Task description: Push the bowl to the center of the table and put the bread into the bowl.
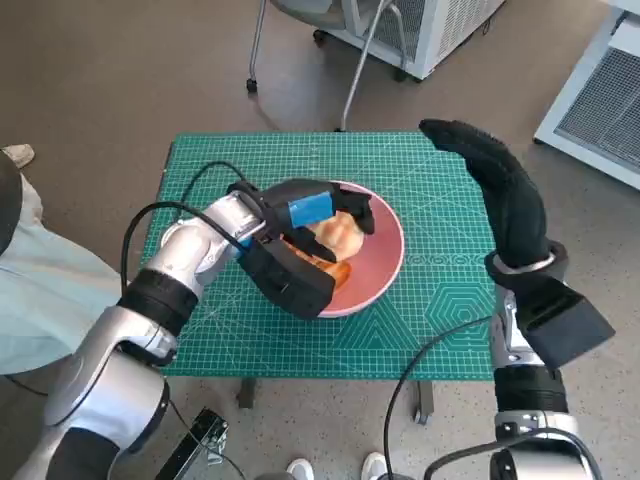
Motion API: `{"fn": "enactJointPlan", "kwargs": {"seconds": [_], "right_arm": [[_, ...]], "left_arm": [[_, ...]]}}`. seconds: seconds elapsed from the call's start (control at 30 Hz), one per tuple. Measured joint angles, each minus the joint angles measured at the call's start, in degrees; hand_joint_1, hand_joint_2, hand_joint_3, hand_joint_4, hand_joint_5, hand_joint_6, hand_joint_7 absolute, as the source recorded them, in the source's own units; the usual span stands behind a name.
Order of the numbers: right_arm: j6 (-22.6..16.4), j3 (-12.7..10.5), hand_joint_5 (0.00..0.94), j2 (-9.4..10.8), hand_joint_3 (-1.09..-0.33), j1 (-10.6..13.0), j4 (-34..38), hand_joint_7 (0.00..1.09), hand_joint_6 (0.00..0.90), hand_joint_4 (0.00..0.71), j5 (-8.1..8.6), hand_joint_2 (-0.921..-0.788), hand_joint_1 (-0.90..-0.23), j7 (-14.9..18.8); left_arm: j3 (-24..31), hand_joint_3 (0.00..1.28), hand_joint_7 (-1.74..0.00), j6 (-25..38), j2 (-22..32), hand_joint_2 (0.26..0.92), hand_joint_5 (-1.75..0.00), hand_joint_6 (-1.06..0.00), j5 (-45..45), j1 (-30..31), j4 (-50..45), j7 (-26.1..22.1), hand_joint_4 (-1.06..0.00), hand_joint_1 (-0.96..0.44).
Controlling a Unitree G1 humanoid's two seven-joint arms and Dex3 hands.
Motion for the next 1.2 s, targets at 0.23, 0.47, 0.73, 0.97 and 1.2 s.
{"fn": "enactJointPlan", "kwargs": {"seconds": [0.23, 0.47, 0.73, 0.97, 1.2], "right_arm": [[0.0, 0.0, 0.002, -0.8, -0.804, 0.0, -0.4, 0.71, -0.001, 0.305, -1.82, -0.921, -0.660, -1.6], [0.0, 0.1, 0.003, -0.9, -0.805, 0.0, -0.3, 0.71, -0.001, 0.308, -2.21, -0.921, -0.659, -2.5], [-0.1, 0.4, 0.005, -1.0, -0.811, -0.6, 0.4, 0.71, -0.001, 0.311, -2.25, -0.921, -0.645, -2.9], [-0.2, 0.6, 0.005, -1.1, -0.814, -2.2, 1.6, 0.71, -0.001, 0.312, -2.06, -0.921, -0.651, -2.8], [-0.3, 0.6, 0.006, -1.1, -0.810, -4.2, 2.2, 0.71, -0.001, 0.314, -1.65, -0.921, -0.656, -2.3]], "left_arm": [[0.9, 0.03, -0.10, 0.0, 2.0, 0.920, 0.00, -0.18, -0.9, 0.8, -4.3, -2.7, -0.05, -0.33], [4.2, 0.01, -0.10, 0.1, 4.9, 0.911, 0.00, -0.20, -3.8, 2.1, -11.3, -5.6, -0.05, -0.30], [9.3, 0.00, -0.10, 0.3, 9.1, 0.898, -0.01, -0.22, -6.2, 4.9, -19.0, -5.8, -0.07, -0.30], [14.5, 0.00, -0.11, -1.0, 12.8, 0.887, -0.02, -0.26, -10.6, 8.6, -22.5, -5.8, -0.11, -0.30], [22.4, 0.00, -0.12, -4.5, 15.1, 0.869, -0.02, -0.30, -20.8, 13.0, -25.6, -5.8, -0.16, -0.23]]}}
